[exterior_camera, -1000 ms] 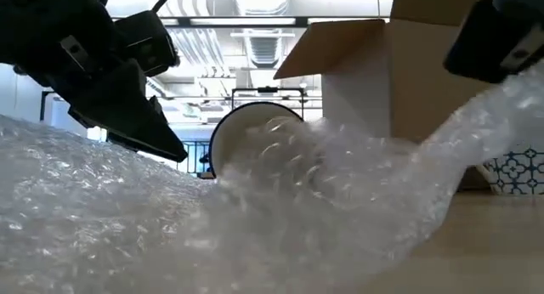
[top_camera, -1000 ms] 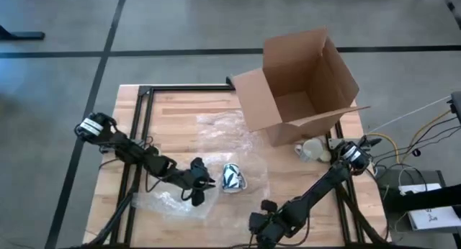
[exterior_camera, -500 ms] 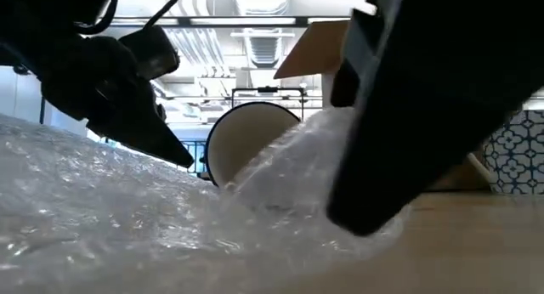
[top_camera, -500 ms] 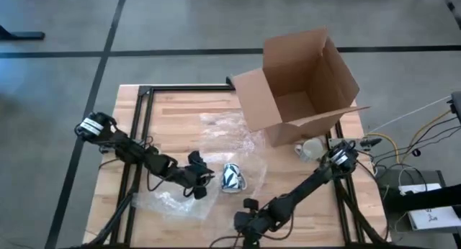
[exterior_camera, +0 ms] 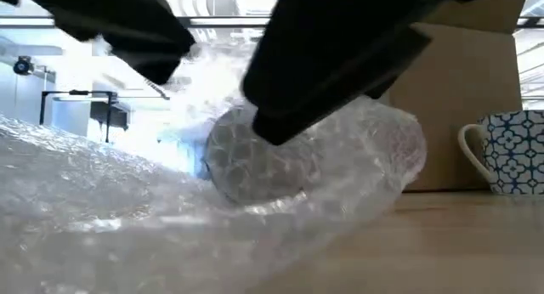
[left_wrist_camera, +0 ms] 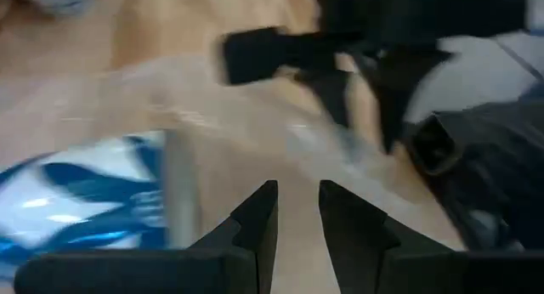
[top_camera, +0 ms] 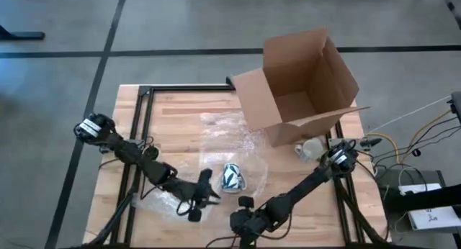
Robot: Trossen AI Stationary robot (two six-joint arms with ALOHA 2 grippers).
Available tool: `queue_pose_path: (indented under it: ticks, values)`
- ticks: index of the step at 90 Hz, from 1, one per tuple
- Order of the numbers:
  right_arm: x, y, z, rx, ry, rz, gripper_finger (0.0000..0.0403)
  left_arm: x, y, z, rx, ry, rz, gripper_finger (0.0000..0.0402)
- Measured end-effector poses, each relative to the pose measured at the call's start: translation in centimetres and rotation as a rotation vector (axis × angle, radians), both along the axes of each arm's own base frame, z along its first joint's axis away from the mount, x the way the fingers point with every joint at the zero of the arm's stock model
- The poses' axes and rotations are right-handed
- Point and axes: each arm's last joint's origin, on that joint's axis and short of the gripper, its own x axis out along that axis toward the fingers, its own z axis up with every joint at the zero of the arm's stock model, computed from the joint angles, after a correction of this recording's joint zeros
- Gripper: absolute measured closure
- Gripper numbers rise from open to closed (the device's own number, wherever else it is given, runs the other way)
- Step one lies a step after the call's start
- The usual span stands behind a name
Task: Wrap mug
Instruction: Wrap the blue mug with the right bubble wrap
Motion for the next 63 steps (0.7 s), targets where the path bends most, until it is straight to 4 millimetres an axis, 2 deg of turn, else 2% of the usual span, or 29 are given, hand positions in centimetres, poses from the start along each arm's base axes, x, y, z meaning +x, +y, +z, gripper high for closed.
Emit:
queue_pose_path:
  ticks: [18, 33, 47, 63]
  values:
    - [0.1, -0.1, 0.0, -0.016, -0.025, -0.044, 0.0256, 1.0, -2.0, -2.7, 0.093, 0.044, 0.042, 0.0322]
    - [0.0, 0.0, 0.0, -0.007, -0.019, -0.062, 0.0249, 2.6, -3.4, -4.1, 0.146, 0.057, 0.013, 0.0286]
    - [-0.2, 0.1, 0.0, 0.011, 0.006, -0.091, 0.0256, 3.2, -4.2, -3.6, 0.148, 0.098, -0.002, 0.0240]
    - [-1.1, 0.7, -0.2, 0.016, 0.044, -0.117, 0.0266, 2.8, -5.3, -2.7, 0.080, 0.094, -0.026, 0.0205]
